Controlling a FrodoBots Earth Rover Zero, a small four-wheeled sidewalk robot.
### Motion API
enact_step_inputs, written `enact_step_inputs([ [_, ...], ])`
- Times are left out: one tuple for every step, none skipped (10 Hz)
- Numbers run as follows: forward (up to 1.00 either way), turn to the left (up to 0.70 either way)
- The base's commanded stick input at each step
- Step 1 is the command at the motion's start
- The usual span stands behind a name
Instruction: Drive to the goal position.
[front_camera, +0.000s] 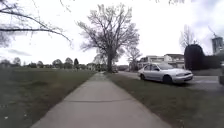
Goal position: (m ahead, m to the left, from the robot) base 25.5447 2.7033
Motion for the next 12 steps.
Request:
enact_step_inputs([
  [0.0, 0.0],
  [0.0, 0.0],
  [0.0, 0.0],
  [0.0, 0.0],
  [0.0, 0.0],
  [0.0, 0.0],
  [0.0, 0.0],
  [0.16, 0.0],
  [0.53, 0.0],
  [0.7, 0.0],
  [0.7, 0.0],
  [0.7, 0.0],
])
